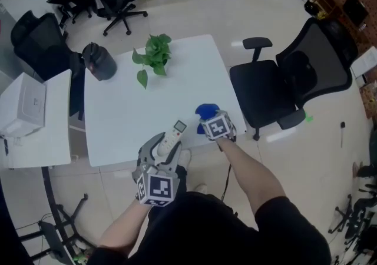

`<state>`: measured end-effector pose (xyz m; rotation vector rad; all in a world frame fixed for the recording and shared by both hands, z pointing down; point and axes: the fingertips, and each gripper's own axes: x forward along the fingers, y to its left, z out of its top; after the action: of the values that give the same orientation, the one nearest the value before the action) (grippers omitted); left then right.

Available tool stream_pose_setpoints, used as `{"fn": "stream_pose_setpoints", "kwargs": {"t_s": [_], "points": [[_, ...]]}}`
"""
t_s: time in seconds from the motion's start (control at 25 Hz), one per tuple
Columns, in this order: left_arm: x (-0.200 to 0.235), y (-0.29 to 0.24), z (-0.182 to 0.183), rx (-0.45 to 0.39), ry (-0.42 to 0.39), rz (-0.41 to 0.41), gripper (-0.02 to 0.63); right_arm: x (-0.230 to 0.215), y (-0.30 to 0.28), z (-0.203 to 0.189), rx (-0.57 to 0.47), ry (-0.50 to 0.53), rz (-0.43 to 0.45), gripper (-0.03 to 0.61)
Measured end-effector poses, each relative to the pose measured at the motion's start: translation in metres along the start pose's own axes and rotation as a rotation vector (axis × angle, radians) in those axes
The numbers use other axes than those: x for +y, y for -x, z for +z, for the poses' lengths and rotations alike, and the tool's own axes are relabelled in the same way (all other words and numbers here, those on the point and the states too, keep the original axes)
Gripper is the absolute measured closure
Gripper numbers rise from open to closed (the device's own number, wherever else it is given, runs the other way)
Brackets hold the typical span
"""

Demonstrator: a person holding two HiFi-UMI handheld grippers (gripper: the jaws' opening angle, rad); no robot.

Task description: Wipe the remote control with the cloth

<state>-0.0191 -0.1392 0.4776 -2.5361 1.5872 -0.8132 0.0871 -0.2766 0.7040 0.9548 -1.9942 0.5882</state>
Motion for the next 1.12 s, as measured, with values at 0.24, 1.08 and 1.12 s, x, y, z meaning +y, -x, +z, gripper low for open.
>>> {"fn": "stream_pose_setpoints", "kwargs": {"t_s": [0.24, 1.08, 1.12], "points": [[0.005, -0.004, 0.001, 0.003, -0.015, 0.017, 0.408, -0.009, -0.005, -0.006, 0.063, -0.027, -0.03, 0.36], [-0.039, 0.033, 0.043, -0.047, -0.123, 0.035, 0.408, 0.048, 0.269, 0.033, -0.567, -0.014, 0.113, 0.456], [-0.04, 0.036, 0.045, -0.05, -0.133, 0.033, 0.408, 0.054, 0.286, 0.035, -0.596, -0.001, 0.117, 0.456]]}}
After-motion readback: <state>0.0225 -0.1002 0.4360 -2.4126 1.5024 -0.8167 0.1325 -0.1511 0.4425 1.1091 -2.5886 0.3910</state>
